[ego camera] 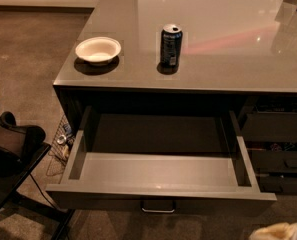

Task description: Close top drawer

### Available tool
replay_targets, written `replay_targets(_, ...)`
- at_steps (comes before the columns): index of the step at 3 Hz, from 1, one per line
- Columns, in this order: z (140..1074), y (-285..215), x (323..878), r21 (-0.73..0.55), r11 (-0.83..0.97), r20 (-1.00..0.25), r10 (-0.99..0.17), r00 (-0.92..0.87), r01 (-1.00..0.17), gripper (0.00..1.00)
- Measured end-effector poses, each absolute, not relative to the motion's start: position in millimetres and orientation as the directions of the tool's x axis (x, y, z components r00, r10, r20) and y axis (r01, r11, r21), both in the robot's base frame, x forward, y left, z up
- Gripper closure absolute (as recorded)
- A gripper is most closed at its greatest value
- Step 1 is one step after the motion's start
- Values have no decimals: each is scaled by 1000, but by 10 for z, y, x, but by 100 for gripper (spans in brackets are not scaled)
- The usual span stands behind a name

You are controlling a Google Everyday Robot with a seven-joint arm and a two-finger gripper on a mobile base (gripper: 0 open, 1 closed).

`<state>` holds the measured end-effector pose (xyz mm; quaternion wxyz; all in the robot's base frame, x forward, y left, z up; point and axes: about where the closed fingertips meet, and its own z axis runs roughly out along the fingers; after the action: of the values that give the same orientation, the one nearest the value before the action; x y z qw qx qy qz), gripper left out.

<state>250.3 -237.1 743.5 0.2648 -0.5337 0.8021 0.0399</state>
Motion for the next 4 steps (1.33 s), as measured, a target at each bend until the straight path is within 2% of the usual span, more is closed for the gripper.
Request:
replay_targets(1, 6677, -2148, 2366, -167, 445, -551, -782, -291, -880, 100)
replay_targets(2, 6155, -2029, 2535, -156, 468, -620, -732, -283, -870, 100)
replay_targets(4, 5595, -1869, 3196, -131, 464, -693, -675, -254, -876, 100)
